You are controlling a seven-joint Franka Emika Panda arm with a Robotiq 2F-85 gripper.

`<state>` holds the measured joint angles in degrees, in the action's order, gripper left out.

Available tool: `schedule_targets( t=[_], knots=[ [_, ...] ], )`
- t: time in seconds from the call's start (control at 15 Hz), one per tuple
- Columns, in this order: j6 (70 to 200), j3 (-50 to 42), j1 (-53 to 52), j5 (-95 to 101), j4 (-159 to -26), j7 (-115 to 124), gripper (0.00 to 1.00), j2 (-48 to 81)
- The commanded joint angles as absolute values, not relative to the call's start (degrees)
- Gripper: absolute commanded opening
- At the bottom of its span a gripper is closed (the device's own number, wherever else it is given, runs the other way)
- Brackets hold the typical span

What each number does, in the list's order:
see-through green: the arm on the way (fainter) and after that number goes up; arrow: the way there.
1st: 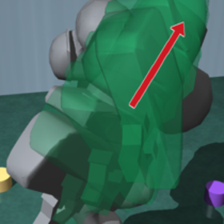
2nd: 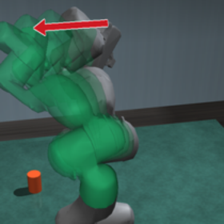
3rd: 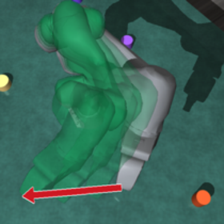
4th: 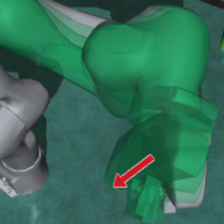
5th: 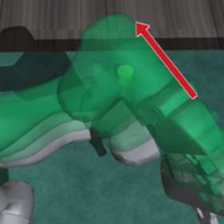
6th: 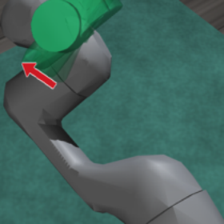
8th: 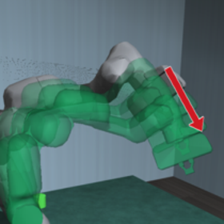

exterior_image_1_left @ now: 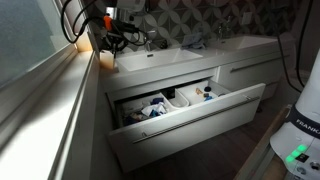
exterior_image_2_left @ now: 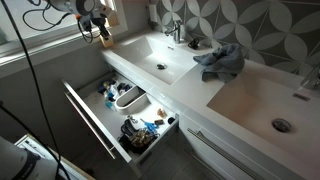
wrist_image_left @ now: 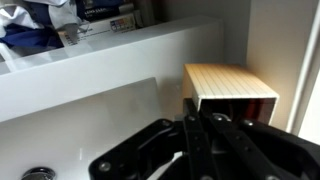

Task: Place the orange box between the sinks

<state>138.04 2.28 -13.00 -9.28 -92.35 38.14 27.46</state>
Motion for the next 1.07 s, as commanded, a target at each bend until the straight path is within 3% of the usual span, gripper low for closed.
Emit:
schedule_targets(
  t=[0.0, 0.33, 0.73, 0.8, 1.0],
  knots=[
    [134.4, 0.1, -13.1, -4.4, -97.0, 37.5, 0.01, 19.2],
    [128.6, -4.0, -14.3, 14.3, -107.6, 47.0, 0.01, 6.2],
    [116.5, 1.4, -10.6, 26.3, -120.2, 61.2, 0.01, -7.5],
    [118.3, 1.6, -9.5, 24.2, -114.4, 57.4, 0.01, -2.1],
    [117.8, 3.0, -8.5, 24.1, -115.8, 57.7, 0.06, -3.6]
  ],
)
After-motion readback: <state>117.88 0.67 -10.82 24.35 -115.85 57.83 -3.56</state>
